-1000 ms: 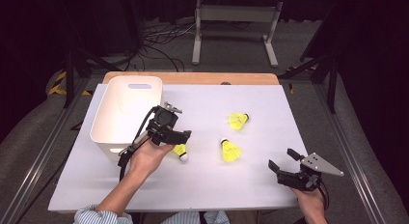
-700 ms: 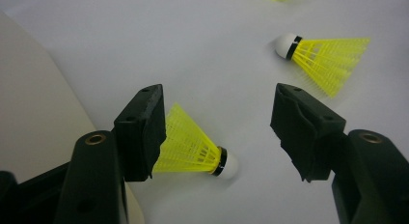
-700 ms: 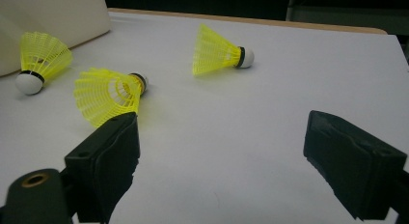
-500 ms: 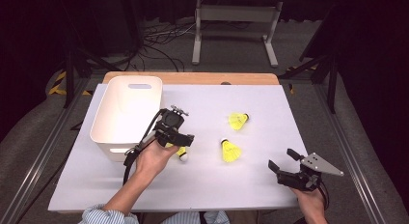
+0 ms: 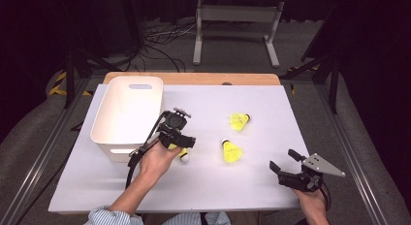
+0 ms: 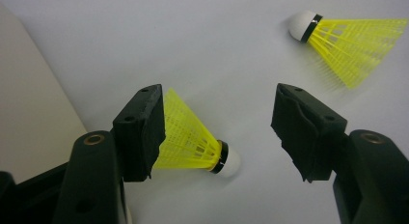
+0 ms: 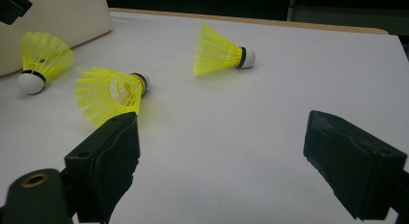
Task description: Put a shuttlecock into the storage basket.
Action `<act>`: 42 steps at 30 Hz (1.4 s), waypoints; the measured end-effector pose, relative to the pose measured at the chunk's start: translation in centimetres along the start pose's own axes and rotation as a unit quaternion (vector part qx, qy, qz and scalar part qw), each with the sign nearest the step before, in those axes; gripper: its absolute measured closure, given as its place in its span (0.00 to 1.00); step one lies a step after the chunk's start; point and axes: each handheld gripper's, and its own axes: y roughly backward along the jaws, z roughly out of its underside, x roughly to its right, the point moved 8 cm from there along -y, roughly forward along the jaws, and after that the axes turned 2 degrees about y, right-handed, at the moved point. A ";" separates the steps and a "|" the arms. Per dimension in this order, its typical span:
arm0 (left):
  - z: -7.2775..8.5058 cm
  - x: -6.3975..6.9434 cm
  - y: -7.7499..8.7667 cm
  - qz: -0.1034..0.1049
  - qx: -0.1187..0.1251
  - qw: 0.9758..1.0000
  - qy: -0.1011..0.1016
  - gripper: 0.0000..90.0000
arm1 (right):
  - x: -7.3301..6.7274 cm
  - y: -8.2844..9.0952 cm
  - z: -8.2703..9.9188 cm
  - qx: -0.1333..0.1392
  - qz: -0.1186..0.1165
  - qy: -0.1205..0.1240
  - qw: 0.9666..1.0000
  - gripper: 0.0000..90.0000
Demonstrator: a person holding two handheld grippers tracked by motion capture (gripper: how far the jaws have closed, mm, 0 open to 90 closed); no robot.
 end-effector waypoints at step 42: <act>0.3 -1.2 -3.1 -0.058 -0.035 0.998 0.017 0.38 | -0.2 -0.1 0.0 -0.001 -0.005 0.004 1.000 0.15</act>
